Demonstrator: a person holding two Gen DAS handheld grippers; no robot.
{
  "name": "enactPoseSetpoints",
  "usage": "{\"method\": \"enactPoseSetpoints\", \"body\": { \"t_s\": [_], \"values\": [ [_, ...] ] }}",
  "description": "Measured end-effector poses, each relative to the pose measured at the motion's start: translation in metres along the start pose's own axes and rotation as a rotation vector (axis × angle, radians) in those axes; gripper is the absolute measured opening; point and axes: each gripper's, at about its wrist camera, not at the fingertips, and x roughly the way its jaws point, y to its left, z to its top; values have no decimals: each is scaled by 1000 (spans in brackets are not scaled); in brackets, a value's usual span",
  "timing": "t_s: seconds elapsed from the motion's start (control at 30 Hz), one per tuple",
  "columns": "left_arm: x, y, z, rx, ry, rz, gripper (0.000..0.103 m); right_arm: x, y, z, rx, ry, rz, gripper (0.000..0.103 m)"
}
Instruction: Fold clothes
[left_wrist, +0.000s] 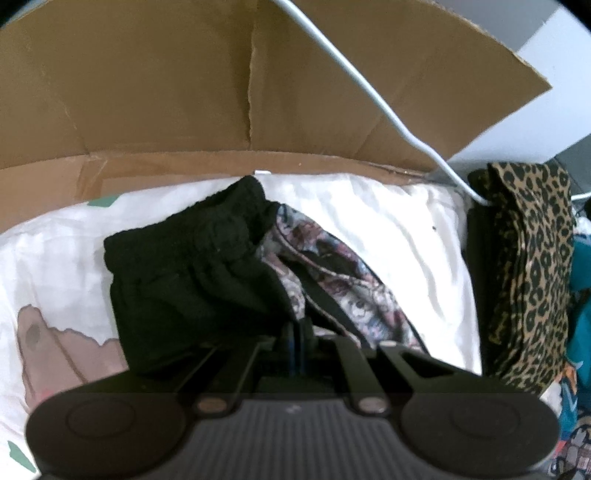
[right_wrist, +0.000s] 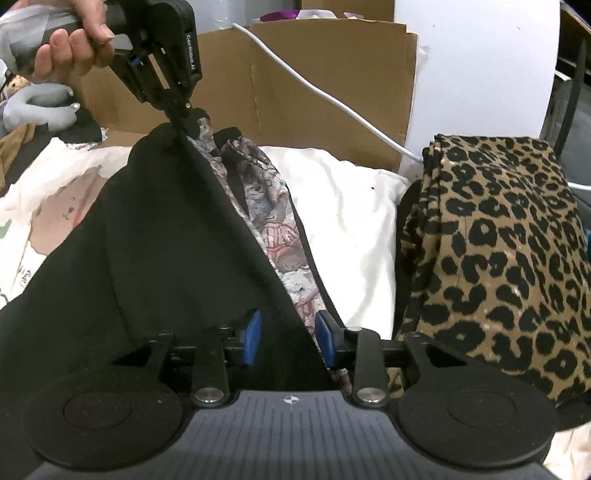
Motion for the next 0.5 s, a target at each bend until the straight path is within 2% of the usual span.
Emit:
{"method": "enactPoseSetpoints", "body": {
  "t_s": [0.2,0.3,0.33,0.37,0.5],
  "values": [
    [-3,-3,-3,54,-1,16,3,4,-4,1,-48,21,44,37],
    [-4,-4,-4,76,-2,21,3,5,-9,2,-64,44,59,27],
    [-4,-4,-4,75,-4,19,3,6,-10,2,-69,54,56,8],
    [-4,-4,-4,74,-5,16,3,7,-12,2,-63,66,63,2],
    [-4,-5,1,49,-29,-6,3,-3,-10,-1,-20,41,74,0]
  ]
}}
